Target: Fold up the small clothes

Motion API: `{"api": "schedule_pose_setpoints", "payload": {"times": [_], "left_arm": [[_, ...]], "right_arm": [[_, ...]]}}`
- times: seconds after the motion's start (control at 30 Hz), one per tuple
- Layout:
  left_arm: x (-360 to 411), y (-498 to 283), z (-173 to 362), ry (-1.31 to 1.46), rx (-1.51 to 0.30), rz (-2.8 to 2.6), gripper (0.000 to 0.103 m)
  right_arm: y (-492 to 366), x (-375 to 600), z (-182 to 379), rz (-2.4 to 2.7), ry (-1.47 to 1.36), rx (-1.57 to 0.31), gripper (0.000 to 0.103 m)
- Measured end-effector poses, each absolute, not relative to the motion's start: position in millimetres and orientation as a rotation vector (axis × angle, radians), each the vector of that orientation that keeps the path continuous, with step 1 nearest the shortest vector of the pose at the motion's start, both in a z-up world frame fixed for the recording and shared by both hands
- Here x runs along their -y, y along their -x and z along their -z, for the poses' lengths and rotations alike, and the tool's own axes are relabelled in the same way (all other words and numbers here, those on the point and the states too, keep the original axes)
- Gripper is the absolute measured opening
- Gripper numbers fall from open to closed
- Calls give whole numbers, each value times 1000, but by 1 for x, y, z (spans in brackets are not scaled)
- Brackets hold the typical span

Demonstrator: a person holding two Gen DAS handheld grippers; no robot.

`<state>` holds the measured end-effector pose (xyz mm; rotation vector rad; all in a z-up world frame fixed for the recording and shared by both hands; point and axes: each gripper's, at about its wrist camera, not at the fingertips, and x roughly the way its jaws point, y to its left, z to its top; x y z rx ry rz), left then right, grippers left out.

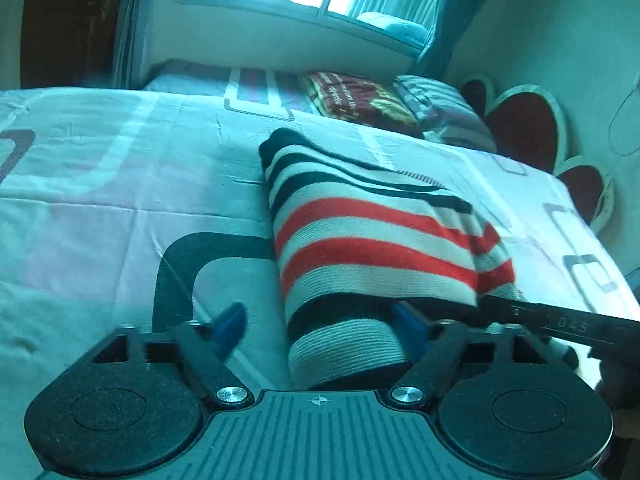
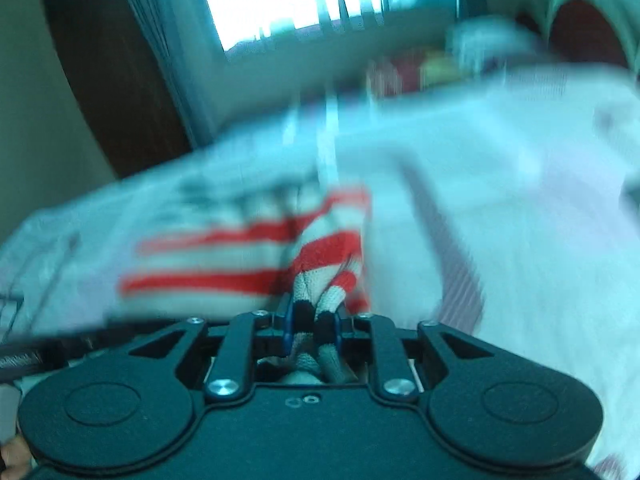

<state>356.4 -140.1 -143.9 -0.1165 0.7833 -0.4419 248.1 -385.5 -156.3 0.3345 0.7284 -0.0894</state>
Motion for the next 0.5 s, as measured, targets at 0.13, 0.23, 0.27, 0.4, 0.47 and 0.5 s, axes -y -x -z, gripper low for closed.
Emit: {"api": "schedule_pose_setpoints", "payload": {"times": [0.13,0.23,0.27,0.4,0.47,0.5], "left_arm": [[137,-353,135,103,-782,435,85],[135,-339,123,70,-745,440,85],[136,-334,121,58,-739,453,85],[143,-316,129,19,-755,483,85],[146,-313,140,25,-790,486,85],[147,-312,146,27,-803,487,85]], "right_arm": [[-232,390,136,109,-374,-677,30],[-211,384,117,112,-339,-604,30],[-206,379,112,93,-327,-585,29],[-199,367,117,32,-316,-621,27],[-200,365,135,65,-273,-684,22],[-201,365,147,94,-231,-710,23]]}}
